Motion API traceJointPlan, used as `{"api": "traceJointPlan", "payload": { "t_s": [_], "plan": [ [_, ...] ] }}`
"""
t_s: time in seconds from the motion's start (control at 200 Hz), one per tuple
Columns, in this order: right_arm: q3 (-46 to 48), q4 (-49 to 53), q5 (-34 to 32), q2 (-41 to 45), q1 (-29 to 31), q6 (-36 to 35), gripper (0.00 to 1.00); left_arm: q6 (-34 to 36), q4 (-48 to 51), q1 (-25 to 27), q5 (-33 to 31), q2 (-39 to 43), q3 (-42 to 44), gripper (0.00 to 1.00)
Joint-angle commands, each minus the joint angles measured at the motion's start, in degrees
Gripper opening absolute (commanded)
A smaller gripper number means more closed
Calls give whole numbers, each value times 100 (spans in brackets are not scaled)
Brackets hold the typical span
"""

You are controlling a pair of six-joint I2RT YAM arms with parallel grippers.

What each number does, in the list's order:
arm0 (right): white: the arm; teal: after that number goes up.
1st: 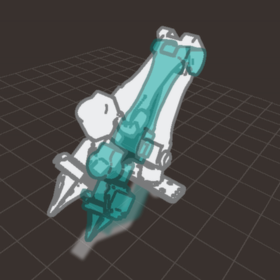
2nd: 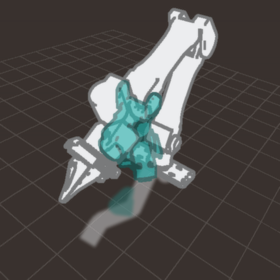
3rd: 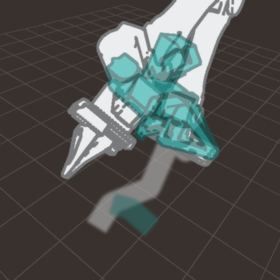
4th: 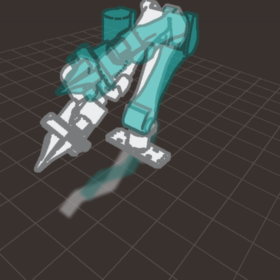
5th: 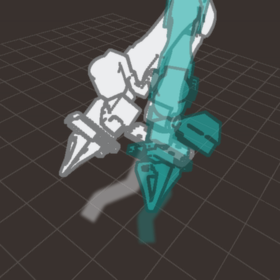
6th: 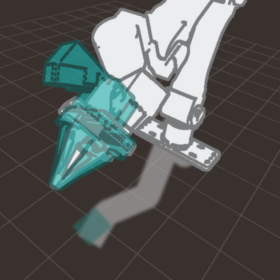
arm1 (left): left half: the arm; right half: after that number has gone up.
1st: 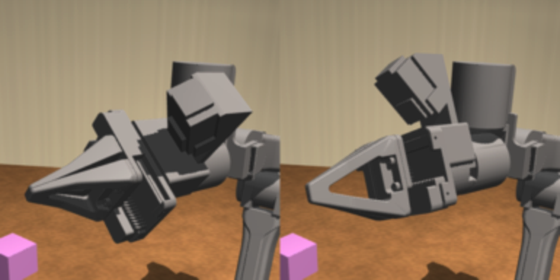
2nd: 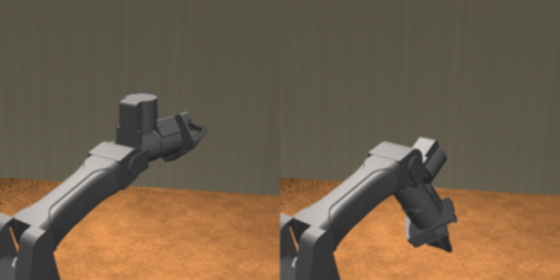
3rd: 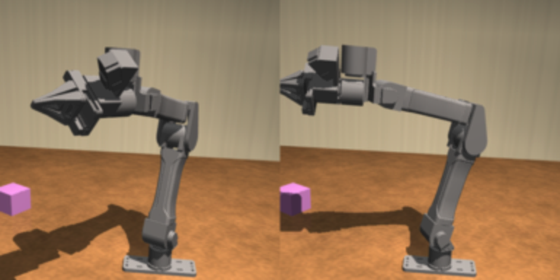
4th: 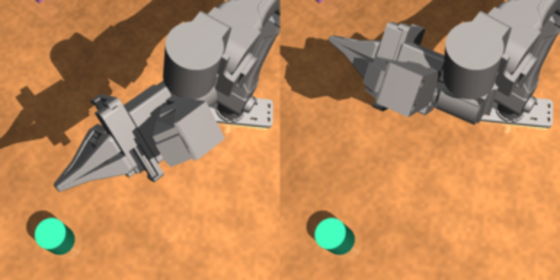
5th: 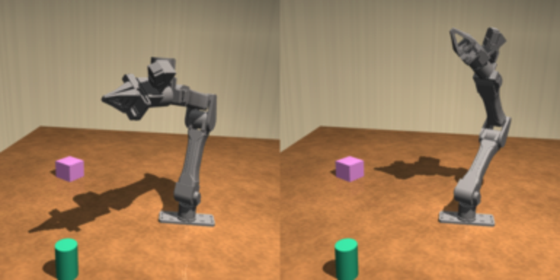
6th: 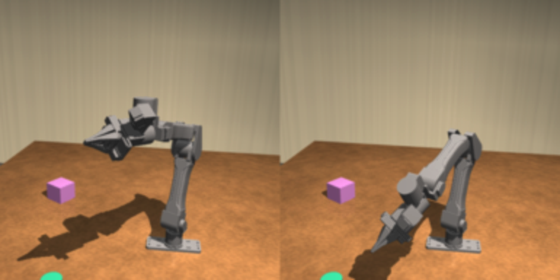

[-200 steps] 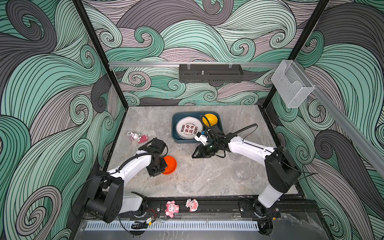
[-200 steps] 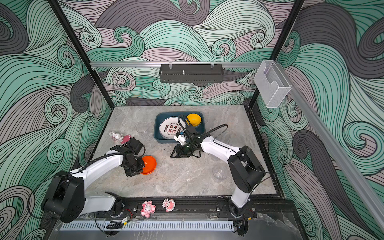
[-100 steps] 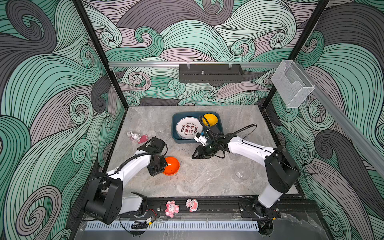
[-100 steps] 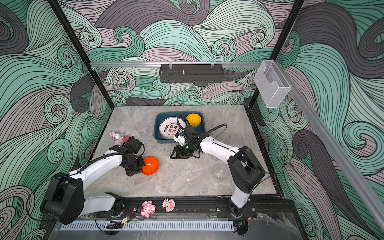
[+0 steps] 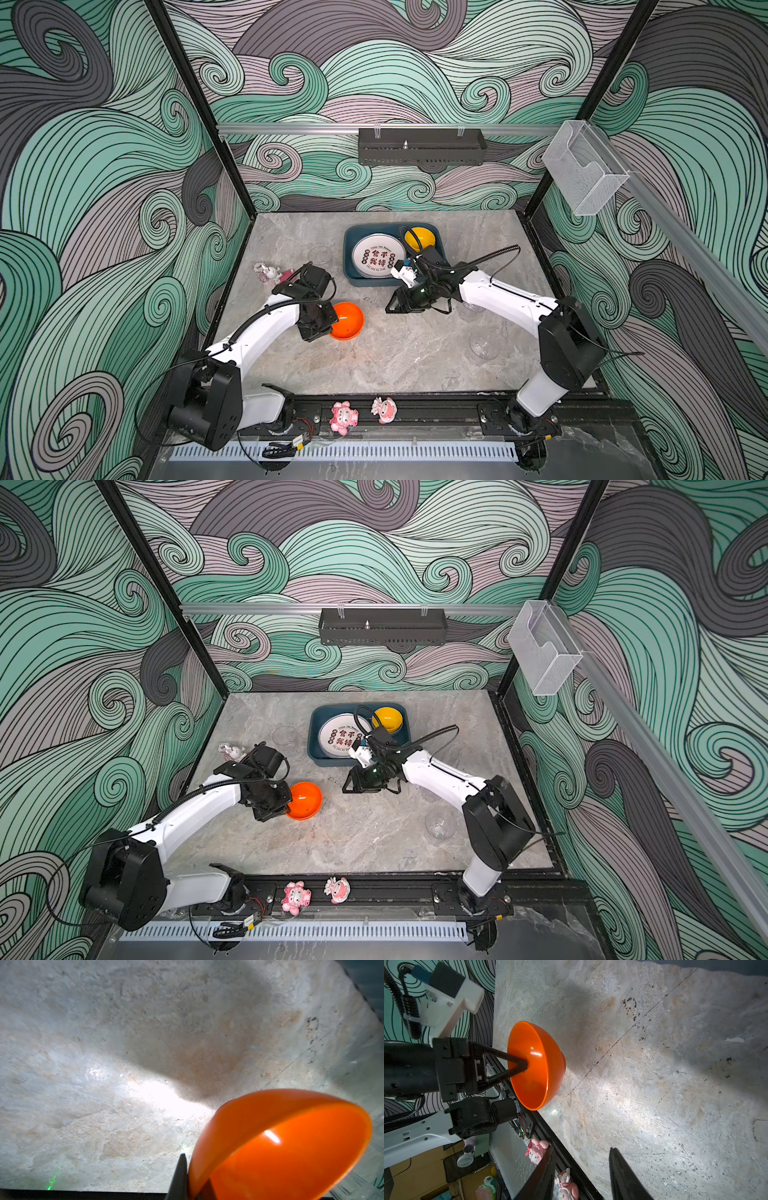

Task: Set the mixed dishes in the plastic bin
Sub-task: 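Lift the orange bowl with the left gripper toward the right gripper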

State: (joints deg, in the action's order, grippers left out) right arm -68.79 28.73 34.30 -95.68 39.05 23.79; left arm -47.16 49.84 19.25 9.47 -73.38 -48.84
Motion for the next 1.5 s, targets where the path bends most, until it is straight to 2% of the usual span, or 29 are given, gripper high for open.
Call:
{"api": "traceJointPlan", "payload": {
  "t_s": [0.0,0.38,0.991,1.496],
  "plan": [
    [-241,255,-281,237,27,-103,44,132,175,-8,249,140,-333,0],
    [-834,719,-734,273,15,32,46,284,165,121,598,29,-990,0],
    [-1323,481,-515,165,24,386,46,260,109,517,685,-322,-1662,0],
    [-1460,507,-476,-193,84,416,38,220,36,667,714,-465,-1778,0]
  ]
}}
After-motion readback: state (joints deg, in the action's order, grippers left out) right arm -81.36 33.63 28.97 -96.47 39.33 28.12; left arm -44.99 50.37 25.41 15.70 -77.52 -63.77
